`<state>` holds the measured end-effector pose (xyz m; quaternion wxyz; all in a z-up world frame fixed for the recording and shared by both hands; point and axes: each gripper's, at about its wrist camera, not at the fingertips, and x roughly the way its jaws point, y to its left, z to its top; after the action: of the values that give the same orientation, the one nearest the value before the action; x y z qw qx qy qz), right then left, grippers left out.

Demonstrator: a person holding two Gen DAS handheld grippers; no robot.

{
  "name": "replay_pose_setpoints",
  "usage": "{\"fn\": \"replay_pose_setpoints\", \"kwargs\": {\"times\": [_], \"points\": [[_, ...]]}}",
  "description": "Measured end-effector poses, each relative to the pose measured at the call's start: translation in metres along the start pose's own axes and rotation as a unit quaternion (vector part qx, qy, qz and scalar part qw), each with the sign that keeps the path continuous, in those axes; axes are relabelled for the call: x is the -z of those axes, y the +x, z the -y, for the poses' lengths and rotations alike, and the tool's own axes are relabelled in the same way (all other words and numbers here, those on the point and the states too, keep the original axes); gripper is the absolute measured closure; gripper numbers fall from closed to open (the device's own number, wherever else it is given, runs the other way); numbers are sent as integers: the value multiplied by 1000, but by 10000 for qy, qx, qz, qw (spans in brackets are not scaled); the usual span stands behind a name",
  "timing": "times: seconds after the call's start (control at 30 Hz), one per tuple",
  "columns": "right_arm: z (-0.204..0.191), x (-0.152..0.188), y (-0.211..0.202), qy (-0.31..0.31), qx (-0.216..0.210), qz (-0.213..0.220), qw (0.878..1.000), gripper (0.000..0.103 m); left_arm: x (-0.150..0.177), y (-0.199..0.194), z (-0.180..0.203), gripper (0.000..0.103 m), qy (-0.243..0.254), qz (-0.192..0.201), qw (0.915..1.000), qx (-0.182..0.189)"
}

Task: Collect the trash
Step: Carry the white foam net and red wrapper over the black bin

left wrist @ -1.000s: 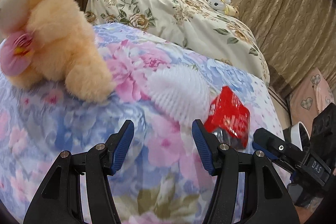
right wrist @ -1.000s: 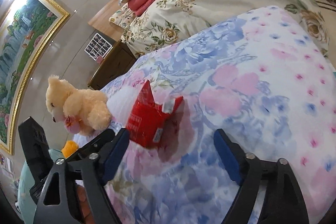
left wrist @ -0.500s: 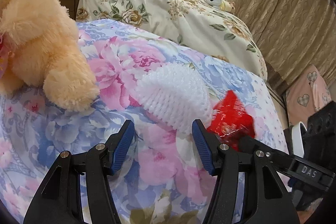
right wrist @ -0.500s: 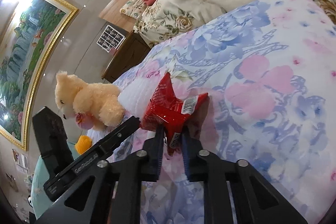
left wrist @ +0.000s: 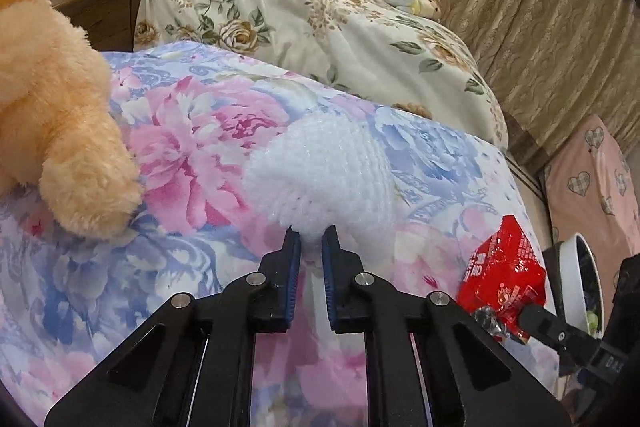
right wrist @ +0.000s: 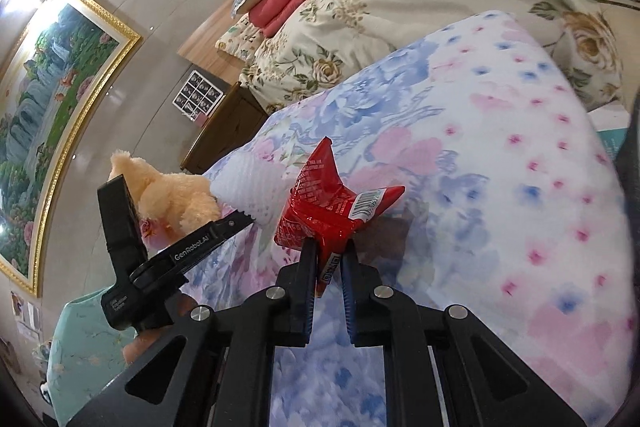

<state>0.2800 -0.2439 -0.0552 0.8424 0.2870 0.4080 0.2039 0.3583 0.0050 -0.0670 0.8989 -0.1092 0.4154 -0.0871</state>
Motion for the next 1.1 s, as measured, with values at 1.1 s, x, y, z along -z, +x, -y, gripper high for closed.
{"fn": "replay_pose_setpoints", "kwargs": {"times": [1.1], "points": [[14,64,-101,-281,388,593,9971,91,114,-96,97,94,652,-121,9963,544]]}}
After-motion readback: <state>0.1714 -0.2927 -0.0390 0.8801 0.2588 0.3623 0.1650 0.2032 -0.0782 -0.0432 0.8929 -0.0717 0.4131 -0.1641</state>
